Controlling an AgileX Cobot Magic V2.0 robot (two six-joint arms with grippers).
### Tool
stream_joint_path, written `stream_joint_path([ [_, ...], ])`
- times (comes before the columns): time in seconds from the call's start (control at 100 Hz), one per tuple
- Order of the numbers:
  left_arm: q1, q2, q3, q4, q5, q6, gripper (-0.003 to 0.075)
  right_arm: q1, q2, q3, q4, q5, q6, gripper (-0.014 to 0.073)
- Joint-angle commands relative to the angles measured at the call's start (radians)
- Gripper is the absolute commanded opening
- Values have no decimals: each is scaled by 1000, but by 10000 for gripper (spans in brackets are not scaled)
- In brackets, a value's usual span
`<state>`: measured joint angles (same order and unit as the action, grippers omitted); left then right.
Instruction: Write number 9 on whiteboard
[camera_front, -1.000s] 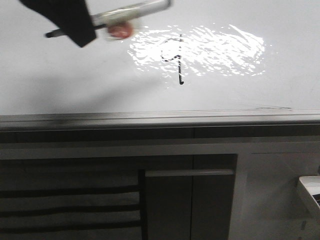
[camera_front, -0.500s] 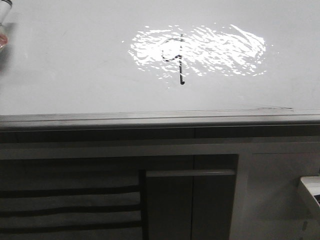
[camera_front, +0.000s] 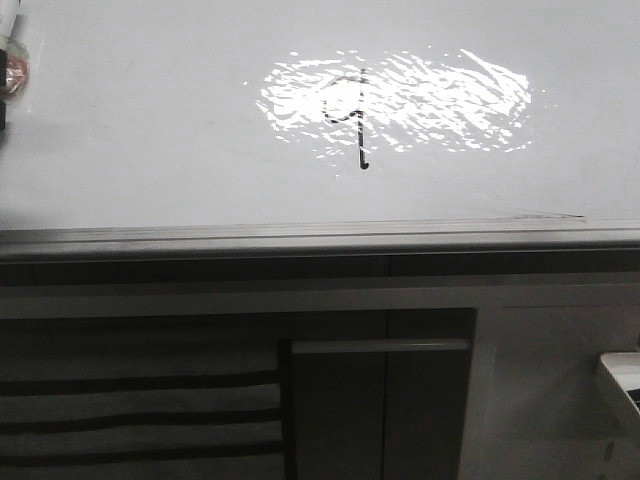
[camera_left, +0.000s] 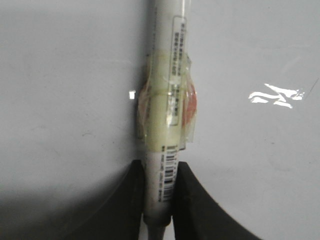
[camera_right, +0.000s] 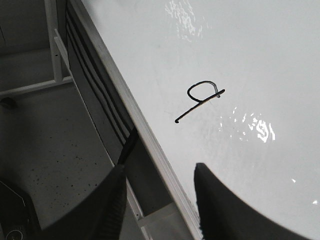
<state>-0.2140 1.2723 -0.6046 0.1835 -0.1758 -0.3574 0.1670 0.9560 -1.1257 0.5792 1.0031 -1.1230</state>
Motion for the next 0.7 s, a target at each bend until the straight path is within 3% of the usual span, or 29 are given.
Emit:
stream_joint_path([
  [0.0,2,1,-26,-6,-69,-6,-20,-6,-8,-33,30,-41,-6,280],
  [0.12,2,6,-26,18,-69,-6,29,-6,-8,-33,32,-39,4,280],
  [0.31,2,-21,-32,93,-59,9,329,-6,-8,-33,32,-43,69,280],
  [0.45,2,-82,-56,137,46,11,368,-6,-10,-35,18,-31,168,279],
  [0.52,2,-134,-86,211,176,11,368,-6,-27,-35,-47,-20,293,279],
  [0.69,2,-308,-164,253,515,11,368,-23,-75,-18,-405,26,869,279],
])
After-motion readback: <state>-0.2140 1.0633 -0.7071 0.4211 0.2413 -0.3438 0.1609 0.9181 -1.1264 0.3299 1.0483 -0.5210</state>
